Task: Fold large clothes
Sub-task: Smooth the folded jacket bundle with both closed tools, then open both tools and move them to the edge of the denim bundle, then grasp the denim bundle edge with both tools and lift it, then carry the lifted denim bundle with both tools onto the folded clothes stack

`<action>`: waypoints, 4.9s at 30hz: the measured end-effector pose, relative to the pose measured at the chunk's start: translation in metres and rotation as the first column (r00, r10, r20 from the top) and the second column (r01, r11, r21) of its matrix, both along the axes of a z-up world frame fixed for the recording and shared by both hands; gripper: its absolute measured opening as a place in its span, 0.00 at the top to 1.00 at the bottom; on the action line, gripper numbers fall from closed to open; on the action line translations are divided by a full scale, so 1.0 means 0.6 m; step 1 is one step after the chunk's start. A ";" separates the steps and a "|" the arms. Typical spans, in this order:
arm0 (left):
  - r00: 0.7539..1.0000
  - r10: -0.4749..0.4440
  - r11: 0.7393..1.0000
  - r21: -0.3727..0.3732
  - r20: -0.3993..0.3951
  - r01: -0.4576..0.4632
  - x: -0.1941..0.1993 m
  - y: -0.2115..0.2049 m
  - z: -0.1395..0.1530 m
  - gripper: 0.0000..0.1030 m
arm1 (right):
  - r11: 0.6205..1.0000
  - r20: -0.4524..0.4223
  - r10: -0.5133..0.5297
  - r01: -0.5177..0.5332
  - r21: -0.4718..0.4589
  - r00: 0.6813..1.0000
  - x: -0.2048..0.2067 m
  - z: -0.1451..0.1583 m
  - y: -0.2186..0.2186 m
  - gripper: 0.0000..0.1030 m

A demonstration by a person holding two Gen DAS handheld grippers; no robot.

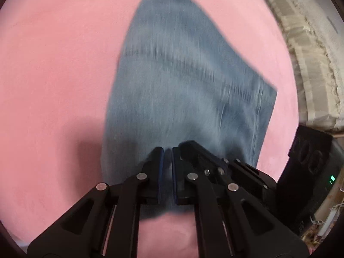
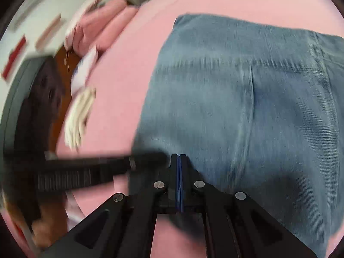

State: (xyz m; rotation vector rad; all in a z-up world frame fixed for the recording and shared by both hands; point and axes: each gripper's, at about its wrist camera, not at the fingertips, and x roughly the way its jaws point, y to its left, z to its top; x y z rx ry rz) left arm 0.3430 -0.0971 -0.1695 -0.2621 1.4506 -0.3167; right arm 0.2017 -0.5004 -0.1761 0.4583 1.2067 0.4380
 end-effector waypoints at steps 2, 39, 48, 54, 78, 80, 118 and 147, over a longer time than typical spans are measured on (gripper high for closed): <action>1.000 -0.008 1.000 0.003 0.022 0.008 0.029 -0.008 0.000 0.96 | 0.999 0.043 -0.024 0.026 -0.046 0.999 0.040 -0.004 0.003 1.00; 0.990 0.015 0.936 0.347 0.141 -0.064 -0.161 0.011 0.052 0.99 | 0.911 -0.101 -0.245 0.193 -0.365 0.964 -0.148 0.066 -0.204 0.65; 0.996 -0.045 0.925 0.380 0.074 0.014 -0.231 0.014 0.100 0.86 | 0.920 -0.134 -0.204 0.143 -0.366 0.970 -0.213 0.112 -0.150 0.35; 0.996 -0.014 0.939 0.344 0.090 -0.018 -0.237 0.026 0.163 0.36 | 0.933 -0.153 -0.228 0.171 -0.317 0.962 -0.212 0.169 -0.137 0.24; 0.999 -0.024 0.960 0.279 0.032 0.014 -0.171 0.034 0.174 0.35 | 0.931 -0.199 -0.331 0.285 -0.230 0.922 -0.186 0.164 -0.160 0.16; 0.999 -0.037 0.964 0.264 -0.006 0.037 -0.150 0.032 0.144 0.34 | 0.929 -0.233 -0.347 0.299 -0.218 0.908 -0.176 0.136 -0.177 0.16; 0.977 0.108 0.988 -0.090 -0.184 -0.127 0.124 0.067 -0.086 0.23 | 0.885 -0.322 -0.192 0.305 0.351 0.927 0.045 -0.104 -0.374 0.06; 0.968 0.181 0.982 -0.016 -0.176 -0.186 -0.087 0.301 0.095 0.66 | 0.979 -0.138 -0.062 0.088 0.184 0.988 -0.031 0.117 -0.088 0.80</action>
